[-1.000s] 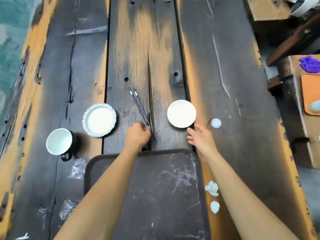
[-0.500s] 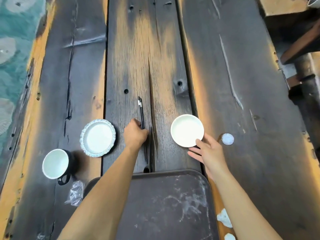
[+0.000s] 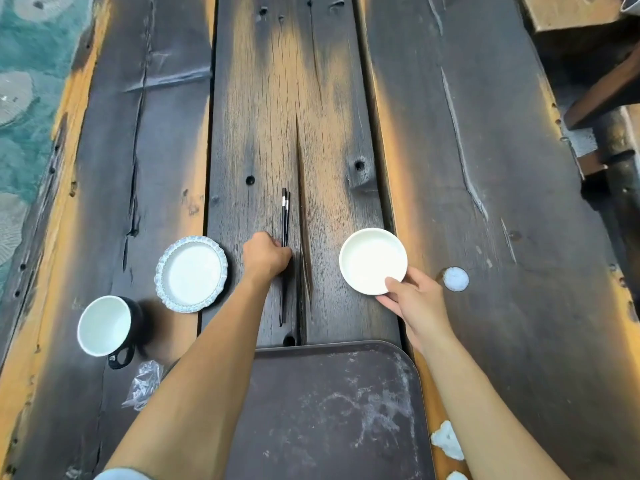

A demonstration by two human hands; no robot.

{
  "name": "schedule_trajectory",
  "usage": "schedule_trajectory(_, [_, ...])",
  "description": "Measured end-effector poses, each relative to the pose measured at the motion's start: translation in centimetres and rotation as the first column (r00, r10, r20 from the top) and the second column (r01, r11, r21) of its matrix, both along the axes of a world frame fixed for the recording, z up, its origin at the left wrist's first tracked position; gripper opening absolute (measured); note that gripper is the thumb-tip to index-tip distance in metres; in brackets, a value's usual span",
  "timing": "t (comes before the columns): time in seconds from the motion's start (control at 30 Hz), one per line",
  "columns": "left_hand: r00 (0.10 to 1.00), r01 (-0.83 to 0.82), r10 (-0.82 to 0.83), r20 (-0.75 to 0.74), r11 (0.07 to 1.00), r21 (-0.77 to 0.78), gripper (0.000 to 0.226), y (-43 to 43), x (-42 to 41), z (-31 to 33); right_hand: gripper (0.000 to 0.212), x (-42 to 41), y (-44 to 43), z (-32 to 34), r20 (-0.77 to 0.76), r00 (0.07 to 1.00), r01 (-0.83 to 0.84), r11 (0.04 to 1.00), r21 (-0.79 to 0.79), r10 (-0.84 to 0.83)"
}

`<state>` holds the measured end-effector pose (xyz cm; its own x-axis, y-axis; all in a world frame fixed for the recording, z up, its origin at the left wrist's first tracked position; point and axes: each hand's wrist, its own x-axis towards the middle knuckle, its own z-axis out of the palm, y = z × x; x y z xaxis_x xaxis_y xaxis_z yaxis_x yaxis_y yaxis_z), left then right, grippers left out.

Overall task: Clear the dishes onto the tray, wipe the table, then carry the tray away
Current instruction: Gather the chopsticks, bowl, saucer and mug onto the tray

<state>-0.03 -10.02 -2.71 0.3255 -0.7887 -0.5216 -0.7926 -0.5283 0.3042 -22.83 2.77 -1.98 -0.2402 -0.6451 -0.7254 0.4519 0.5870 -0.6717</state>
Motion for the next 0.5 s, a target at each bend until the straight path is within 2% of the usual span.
schedule_trajectory(0.27, [0.985,0.165,-0.162,0.057,0.985,-0.046,0.026,0.8,-0.3,1.4,0.042,-0.2,0.0,0.7,0.003,0.999,0.035,0.999,0.028,-0.035])
schedule_trajectory(0.33, [0.977,0.212,-0.208,0.053,0.975,-0.073,0.018,1.0,-0.1,2.1,0.042,-0.2,0.3,1.3,0.014,0.999,0.046,0.999,0.022,-0.046])
schedule_trajectory(0.5, [0.909,0.415,-0.408,0.079,0.901,-0.128,0.018,2.5,1.4,4.1,0.035,0.3,1.9,2.9,0.041,0.998,0.055,0.998,-0.019,-0.054])
